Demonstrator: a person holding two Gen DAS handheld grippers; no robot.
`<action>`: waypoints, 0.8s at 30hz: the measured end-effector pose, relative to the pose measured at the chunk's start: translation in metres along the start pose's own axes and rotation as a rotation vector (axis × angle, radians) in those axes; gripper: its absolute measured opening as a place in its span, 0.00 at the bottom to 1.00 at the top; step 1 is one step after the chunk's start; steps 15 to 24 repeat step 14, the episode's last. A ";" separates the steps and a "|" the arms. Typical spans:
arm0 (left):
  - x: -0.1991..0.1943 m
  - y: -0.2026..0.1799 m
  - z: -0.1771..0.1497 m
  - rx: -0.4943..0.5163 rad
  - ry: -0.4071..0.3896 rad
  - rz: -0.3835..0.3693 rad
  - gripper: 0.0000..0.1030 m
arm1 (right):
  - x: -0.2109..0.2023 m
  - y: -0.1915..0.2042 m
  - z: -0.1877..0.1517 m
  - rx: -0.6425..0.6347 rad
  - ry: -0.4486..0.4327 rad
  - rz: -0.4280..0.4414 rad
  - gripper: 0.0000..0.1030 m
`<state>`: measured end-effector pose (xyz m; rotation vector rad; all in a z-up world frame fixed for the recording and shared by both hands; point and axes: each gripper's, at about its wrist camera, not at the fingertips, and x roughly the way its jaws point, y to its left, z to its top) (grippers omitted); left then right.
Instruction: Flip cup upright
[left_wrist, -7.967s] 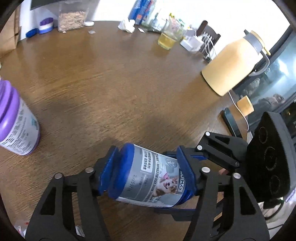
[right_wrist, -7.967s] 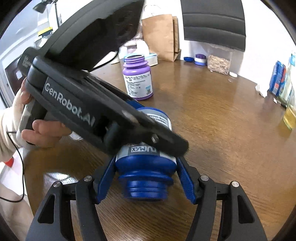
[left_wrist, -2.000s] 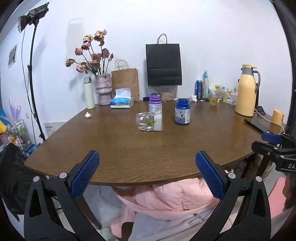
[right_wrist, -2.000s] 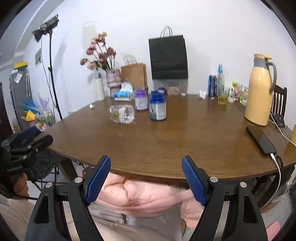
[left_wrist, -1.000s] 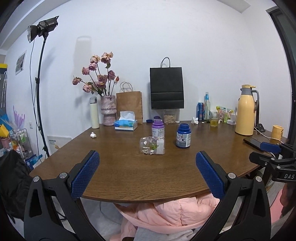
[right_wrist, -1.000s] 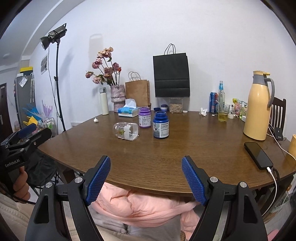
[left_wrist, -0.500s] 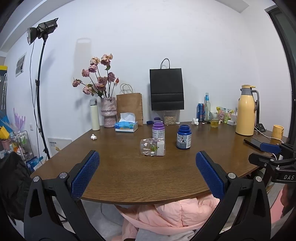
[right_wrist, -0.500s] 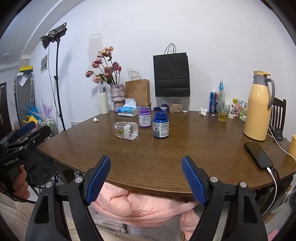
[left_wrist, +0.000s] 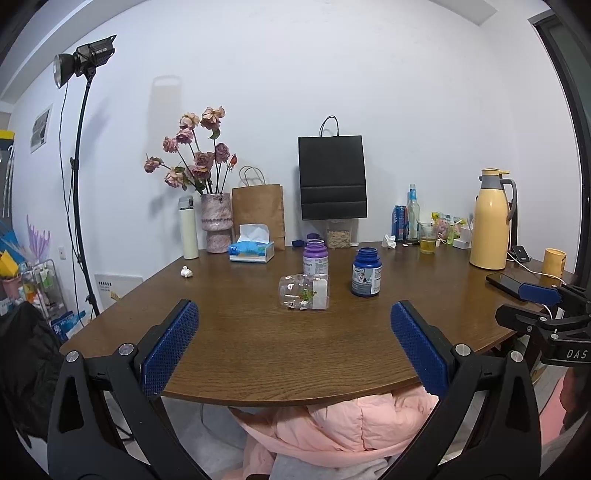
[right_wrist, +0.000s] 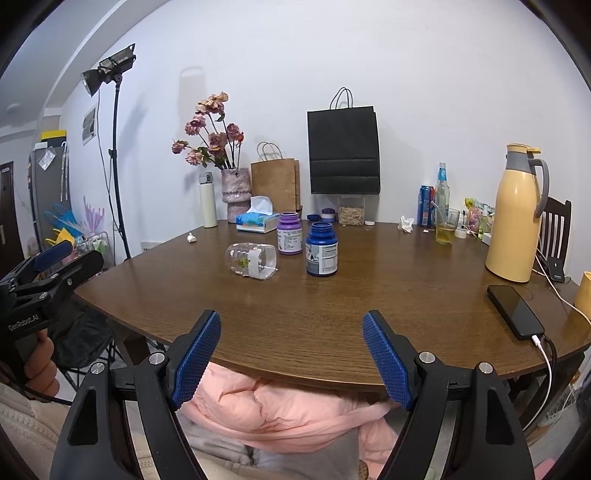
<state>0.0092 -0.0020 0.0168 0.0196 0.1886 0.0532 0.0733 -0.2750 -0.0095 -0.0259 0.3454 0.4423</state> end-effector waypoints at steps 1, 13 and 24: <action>0.000 0.000 0.000 0.000 0.000 0.000 1.00 | 0.000 0.000 0.000 0.001 0.001 0.000 0.81; -0.001 0.001 0.000 -0.012 -0.006 0.000 1.00 | -0.001 0.001 -0.001 0.004 0.007 0.004 0.81; -0.001 0.001 -0.001 -0.013 -0.007 -0.013 1.00 | 0.000 0.001 -0.001 0.003 0.008 0.004 0.81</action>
